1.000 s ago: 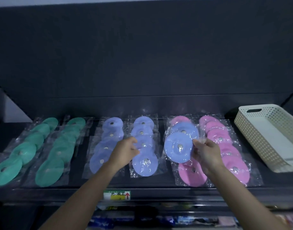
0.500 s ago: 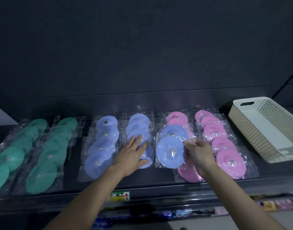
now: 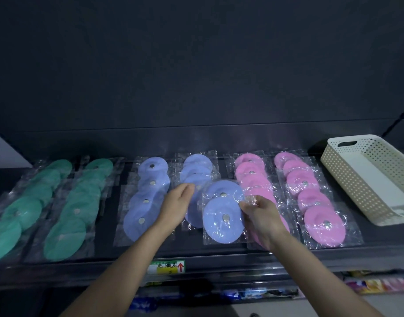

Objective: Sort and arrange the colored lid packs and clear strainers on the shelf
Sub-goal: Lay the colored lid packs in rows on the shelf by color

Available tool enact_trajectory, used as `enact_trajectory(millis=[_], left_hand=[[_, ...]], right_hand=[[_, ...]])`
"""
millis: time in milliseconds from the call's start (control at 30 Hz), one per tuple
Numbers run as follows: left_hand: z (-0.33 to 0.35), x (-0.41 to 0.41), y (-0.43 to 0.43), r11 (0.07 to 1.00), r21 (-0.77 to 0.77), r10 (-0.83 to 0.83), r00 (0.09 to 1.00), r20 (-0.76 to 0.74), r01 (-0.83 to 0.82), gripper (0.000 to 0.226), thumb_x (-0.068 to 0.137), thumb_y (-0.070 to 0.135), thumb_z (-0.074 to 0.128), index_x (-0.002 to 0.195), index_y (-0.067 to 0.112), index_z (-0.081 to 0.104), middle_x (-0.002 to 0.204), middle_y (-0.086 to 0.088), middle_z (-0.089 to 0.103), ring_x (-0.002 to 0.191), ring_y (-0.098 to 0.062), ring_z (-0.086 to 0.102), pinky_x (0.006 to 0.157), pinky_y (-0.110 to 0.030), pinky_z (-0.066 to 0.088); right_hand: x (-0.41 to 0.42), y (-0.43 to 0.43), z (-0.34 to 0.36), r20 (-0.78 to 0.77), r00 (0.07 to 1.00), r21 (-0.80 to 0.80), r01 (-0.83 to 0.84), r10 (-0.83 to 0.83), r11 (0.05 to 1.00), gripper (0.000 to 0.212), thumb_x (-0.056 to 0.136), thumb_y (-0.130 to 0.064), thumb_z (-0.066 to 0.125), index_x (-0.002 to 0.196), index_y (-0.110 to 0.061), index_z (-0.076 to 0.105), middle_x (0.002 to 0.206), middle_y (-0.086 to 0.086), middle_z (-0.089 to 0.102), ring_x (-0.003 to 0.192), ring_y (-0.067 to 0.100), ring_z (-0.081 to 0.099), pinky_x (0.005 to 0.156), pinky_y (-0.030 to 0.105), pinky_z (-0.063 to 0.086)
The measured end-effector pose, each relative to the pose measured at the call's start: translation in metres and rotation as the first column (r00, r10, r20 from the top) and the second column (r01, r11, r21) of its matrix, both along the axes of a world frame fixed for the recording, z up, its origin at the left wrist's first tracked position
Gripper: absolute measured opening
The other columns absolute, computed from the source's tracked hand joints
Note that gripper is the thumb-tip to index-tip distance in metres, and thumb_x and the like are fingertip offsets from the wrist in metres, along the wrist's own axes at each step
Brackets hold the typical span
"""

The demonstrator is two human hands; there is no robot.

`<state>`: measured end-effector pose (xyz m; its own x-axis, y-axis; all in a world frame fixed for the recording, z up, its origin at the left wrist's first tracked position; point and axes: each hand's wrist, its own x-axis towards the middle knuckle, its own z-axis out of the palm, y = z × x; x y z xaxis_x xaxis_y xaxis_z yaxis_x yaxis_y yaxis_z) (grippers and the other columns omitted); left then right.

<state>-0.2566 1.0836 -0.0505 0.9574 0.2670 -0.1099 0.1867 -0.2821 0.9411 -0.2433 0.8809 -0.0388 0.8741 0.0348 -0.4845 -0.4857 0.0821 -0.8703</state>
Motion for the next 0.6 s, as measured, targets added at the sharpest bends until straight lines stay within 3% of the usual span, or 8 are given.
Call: enact_trajectory(millis=[67,133,233,300,400,467,533,600], left_hand=[[0.010,-0.004,-0.004,0.894,-0.443,-0.004,0.986,-0.164,-0.070,0.018,0.098,0.022,0.050,0.097,0.011,0.065,0.093,-0.008,0.071,0.083,-0.019,0.065,0.076,-0.032,0.050],[0.013,-0.008,-0.002,0.796,-0.583,0.021,0.970,-0.240,-0.162,0.010,0.095,0.010,0.055,0.099,0.008,0.064,0.088,-0.009,0.071,0.075,-0.021,0.065,0.068,-0.032,0.053],[0.013,-0.012,0.003,0.792,-0.555,0.125,0.958,-0.258,-0.253,0.010,0.091,-0.001,0.055,0.093,0.005,0.063,0.078,-0.009,0.068,0.065,-0.020,0.063,0.060,-0.031,0.053],[0.014,-0.015,0.009,0.803,-0.519,0.194,0.952,-0.237,-0.293,0.013,0.094,0.001,0.052,0.086,0.006,0.060,0.076,-0.007,0.067,0.065,-0.019,0.063,0.067,-0.034,0.054],[0.015,-0.016,0.026,0.796,-0.481,0.323,0.930,-0.176,-0.367,0.022,0.094,0.005,0.051,0.074,0.012,0.051,0.071,-0.005,0.060,0.062,-0.017,0.057,0.063,-0.031,0.053],[0.016,-0.016,0.038,0.772,-0.477,0.408,0.903,-0.134,-0.420,0.028,0.093,0.004,0.050,0.068,0.016,0.047,0.070,-0.006,0.052,0.063,-0.018,0.048,0.064,-0.032,0.047],[0.016,-0.018,0.048,0.753,-0.464,0.475,0.873,-0.107,-0.466,0.030,0.093,0.002,0.047,0.066,0.016,0.048,0.066,-0.005,0.049,0.061,-0.017,0.043,0.063,-0.030,0.043],[0.015,-0.020,0.056,0.742,-0.444,0.524,0.848,-0.082,-0.502,0.030,0.093,0.000,0.045,0.067,0.014,0.049,0.066,-0.005,0.047,0.060,-0.016,0.040,0.059,-0.027,0.039]], right_hand=[[-0.002,0.008,0.001,0.020,0.999,-0.007,-0.039,0.039,0.999,0.009,0.088,-0.008,0.060,0.082,-0.003,0.055,0.058,0.013,0.052,0.052,0.022,0.047,0.051,0.036,0.042],[-0.004,0.017,-0.001,0.060,0.995,-0.050,-0.075,0.078,0.996,0.014,0.091,-0.004,0.056,0.077,-0.006,0.053,0.051,0.006,0.050,0.045,0.018,0.042,0.049,0.029,0.037],[-0.005,0.026,-0.005,0.121,0.973,-0.224,-0.164,0.194,0.961,0.027,0.091,-0.001,0.049,0.065,-0.008,0.052,0.048,0.005,0.050,0.046,0.018,0.042,0.053,0.034,0.040],[-0.006,0.029,-0.007,0.131,0.948,-0.371,-0.226,0.291,0.901,0.034,0.089,0.002,0.043,0.057,-0.007,0.050,0.045,0.008,0.051,0.040,0.017,0.041,0.045,0.026,0.037],[-0.007,0.031,-0.014,0.157,0.930,-0.501,-0.215,0.332,0.839,0.038,0.088,0.003,0.041,0.054,-0.013,0.050,0.049,0.006,0.055,0.036,0.011,0.044,0.041,0.022,0.037],[-0.007,0.032,-0.018,0.170,0.914,-0.572,-0.214,0.370,0.792,0.033,0.091,0.000,0.041,0.066,-0.014,0.056,0.061,0.009,0.064,0.044,0.014,0.054,0.044,0.026,0.045],[-0.007,0.034,-0.019,0.192,0.898,-0.606,-0.209,0.397,0.767,0.026,0.091,0.002,0.042,0.091,-0.011,0.064,0.080,0.013,0.069,0.061,0.021,0.061,0.056,0.032,0.052],[-0.007,0.036,-0.017,0.215,0.879,-0.629,-0.208,0.425,0.749,0.038,0.090,0.006,0.044,0.121,-0.009,0.060,0.103,0.012,0.069,0.081,0.019,0.061,0.067,0.022,0.046]])
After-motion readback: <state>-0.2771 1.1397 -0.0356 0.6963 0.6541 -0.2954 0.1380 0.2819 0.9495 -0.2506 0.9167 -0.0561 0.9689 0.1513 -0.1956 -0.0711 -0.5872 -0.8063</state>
